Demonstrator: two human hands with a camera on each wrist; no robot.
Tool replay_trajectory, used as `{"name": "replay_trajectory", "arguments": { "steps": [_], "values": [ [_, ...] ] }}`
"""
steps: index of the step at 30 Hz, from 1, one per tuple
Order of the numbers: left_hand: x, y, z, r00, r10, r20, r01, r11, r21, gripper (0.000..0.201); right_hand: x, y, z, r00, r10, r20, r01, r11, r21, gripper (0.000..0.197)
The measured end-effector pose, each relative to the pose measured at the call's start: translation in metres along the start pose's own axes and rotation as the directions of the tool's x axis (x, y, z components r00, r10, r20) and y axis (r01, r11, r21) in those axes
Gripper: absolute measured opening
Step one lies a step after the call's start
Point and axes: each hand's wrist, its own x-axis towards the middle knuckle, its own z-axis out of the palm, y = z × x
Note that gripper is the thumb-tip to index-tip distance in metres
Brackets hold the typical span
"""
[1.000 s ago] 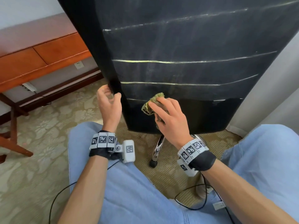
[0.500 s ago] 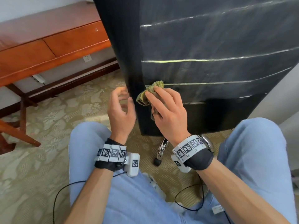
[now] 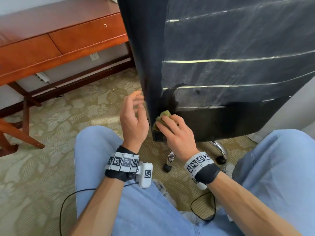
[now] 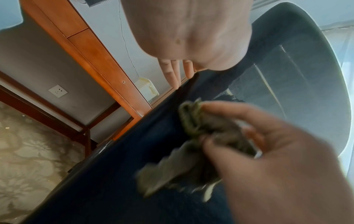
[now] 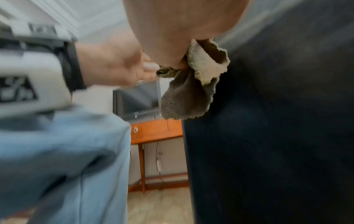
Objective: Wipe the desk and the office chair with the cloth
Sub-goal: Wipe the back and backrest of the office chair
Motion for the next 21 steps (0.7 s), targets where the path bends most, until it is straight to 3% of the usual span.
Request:
{"name": "replay_trajectory", "arguments": {
  "steps": [3, 6, 8, 10, 13, 15, 18, 21],
  "values": [
    [0.000, 0.002, 0.001, 1.000, -0.010, -0.007, 0.010, 1.000, 0.005, 0.035, 0.031, -0.001, -0.029, 0.967, 0.012, -0.254, -0.012, 1.000, -0.001, 0.031],
    [0.000, 0.004, 0.004, 1.000, -0.023, -0.017, 0.023, 0.999, 0.025, 0.036, 0.039, 0.012, -0.031, 0.945, 0.096, -0.313, -0.103, 0.995, -0.006, 0.032],
    [-0.002, 0.005, 0.005, 0.999, -0.026, -0.024, 0.027, 0.999, 0.037, 0.037, 0.020, 0.018, -0.014, 0.965, 0.083, -0.248, -0.100, 0.993, -0.057, 0.031],
    [-0.002, 0.005, 0.006, 0.999, -0.025, -0.025, 0.026, 0.999, 0.043, 0.039, -0.010, 0.020, 0.007, 0.997, 0.033, -0.074, -0.040, 0.995, -0.092, 0.034],
    [-0.004, 0.006, 0.007, 0.999, -0.013, -0.040, 0.015, 0.998, 0.055, 0.041, -0.038, 0.018, 0.022, 0.983, 0.066, 0.171, -0.058, 0.997, -0.052, 0.040],
    [-0.006, 0.009, 0.009, 0.998, 0.016, -0.069, -0.012, 0.998, 0.066, 0.037, -0.030, 0.013, 0.016, 0.979, 0.098, 0.181, -0.097, 0.995, -0.010, 0.041],
    [-0.009, 0.014, 0.014, 0.995, 0.069, -0.069, -0.063, 0.994, 0.087, 0.034, 0.004, 0.007, -0.012, 0.994, 0.097, -0.042, -0.096, 0.995, 0.025, 0.037],
    [-0.008, 0.015, 0.018, 0.996, 0.069, -0.048, -0.064, 0.993, 0.098, 0.039, 0.033, 0.020, -0.042, 0.933, 0.152, -0.326, -0.149, 0.988, 0.035, 0.028]
  ]
}}
